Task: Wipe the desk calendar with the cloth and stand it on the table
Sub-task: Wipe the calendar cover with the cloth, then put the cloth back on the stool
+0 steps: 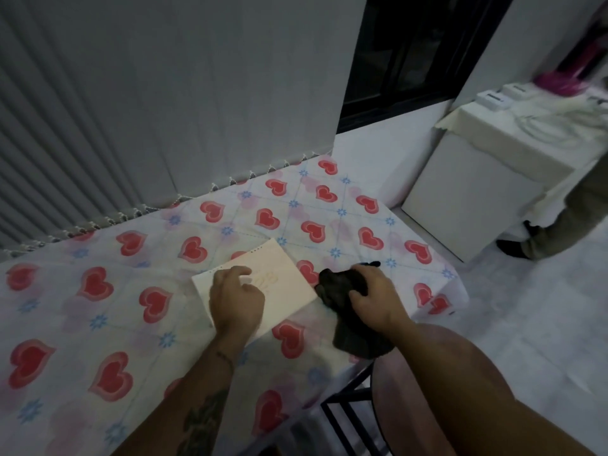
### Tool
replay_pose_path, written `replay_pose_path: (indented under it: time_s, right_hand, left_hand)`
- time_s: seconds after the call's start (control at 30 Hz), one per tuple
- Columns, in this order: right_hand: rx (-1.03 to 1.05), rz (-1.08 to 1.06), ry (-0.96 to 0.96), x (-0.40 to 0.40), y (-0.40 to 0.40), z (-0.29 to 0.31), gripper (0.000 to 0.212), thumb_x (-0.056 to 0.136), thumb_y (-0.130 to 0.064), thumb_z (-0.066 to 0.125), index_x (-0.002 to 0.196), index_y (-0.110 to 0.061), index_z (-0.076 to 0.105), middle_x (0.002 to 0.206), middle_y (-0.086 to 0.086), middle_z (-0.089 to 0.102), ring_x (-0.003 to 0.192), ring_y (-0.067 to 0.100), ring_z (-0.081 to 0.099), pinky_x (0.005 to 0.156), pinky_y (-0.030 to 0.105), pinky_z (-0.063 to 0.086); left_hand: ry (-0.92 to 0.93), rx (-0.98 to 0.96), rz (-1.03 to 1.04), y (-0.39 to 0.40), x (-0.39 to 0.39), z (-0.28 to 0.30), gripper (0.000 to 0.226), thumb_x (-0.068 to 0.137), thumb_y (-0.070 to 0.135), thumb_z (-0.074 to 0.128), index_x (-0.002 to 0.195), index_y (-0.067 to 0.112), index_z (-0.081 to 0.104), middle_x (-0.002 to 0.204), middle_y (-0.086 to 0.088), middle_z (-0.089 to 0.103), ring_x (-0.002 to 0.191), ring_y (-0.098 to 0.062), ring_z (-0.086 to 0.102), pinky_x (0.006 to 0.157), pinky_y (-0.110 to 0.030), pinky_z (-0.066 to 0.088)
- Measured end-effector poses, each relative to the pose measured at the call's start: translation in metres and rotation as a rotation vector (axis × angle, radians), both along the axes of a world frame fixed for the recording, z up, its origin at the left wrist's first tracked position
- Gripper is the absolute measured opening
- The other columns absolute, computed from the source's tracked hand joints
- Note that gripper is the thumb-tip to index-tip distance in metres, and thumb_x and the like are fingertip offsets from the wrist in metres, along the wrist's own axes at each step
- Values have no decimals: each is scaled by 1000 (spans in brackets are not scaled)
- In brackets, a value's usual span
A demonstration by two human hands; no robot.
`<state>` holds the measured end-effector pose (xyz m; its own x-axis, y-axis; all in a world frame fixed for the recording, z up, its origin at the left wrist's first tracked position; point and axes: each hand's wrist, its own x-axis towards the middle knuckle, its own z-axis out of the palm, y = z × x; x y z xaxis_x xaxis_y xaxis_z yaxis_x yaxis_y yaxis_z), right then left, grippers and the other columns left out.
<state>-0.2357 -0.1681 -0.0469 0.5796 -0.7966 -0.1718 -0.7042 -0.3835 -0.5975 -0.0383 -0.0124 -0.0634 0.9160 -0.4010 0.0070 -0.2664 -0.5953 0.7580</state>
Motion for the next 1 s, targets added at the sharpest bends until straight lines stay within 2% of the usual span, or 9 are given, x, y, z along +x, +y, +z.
replay_pose_path:
  time_s: [0.13,0.2,0.27,0.37,0.47,0.63,0.73,0.87,1.0]
  right_hand:
    - [180,-124,166,-28,-16,-3,62,83,-15,55,143,-20,37,142,11,44,126,29,46,100,39,41]
    - [262,-63,158,-35,-15,-7,59,87,-11,52,143,-20,36,142,12,46,126,27,47,98,36,40]
    - [243,-26,129,-38,-11,-12,58,88,-10,50,144,-19,35,140,12,48,124,27,49,99,34,39]
    - [226,-44,89,-37,-6,-16,60,89,-10,50,145,-19,33,139,12,49,122,26,50,97,30,39]
    - [266,-41,79,-36,-4,-17,66,87,-10,51,148,-19,27,139,13,49,121,27,50,96,29,39]
    - [482,-103,-36,-36,-3,-11,70,85,-6,50,147,-26,27,139,12,46,113,25,51,95,35,45]
    - [666,-172,-136,-42,-2,-6,68,86,-3,51,146,-28,30,129,9,49,102,23,56,80,33,51]
    - [871,-273,-290,-56,4,-7,71,82,1,55,140,-35,39,129,14,53,107,34,59,92,47,54]
    - [891,-351,-403,-71,18,-13,71,77,5,60,136,-32,47,121,17,58,105,37,61,92,51,53]
  left_hand:
    - [108,-37,-375,-32,-42,6,36,83,1,51,112,15,68,109,-11,61,99,-28,59,81,-26,41]
    - [143,-1,-578,-41,-70,-2,43,85,6,56,127,15,61,117,-13,55,103,-30,59,89,-30,45]
    - [186,37,-680,-46,-95,-14,52,87,12,58,139,16,52,133,-13,47,117,-30,55,102,-35,43]
    - [278,98,-672,-52,-121,-26,61,90,19,53,149,23,39,154,-10,23,136,-27,38,112,-35,36]
    - [331,67,-639,-55,-128,-27,62,90,15,50,149,26,36,159,-5,14,139,-26,35,113,-36,37]
    - [440,-40,-587,-57,-118,-19,57,88,-2,49,141,18,50,154,-9,27,136,-28,41,113,-41,38]
    - [373,-56,-582,-56,-113,-14,55,84,-2,53,136,15,56,143,-12,41,127,-24,49,106,-25,39]
    - [318,-82,-594,-47,-117,-12,57,83,-1,54,137,16,56,141,-8,48,128,-21,49,102,-20,38]
    - [277,-94,-606,-38,-135,-9,55,84,-4,55,136,13,57,145,-9,48,132,-20,46,104,-17,34]
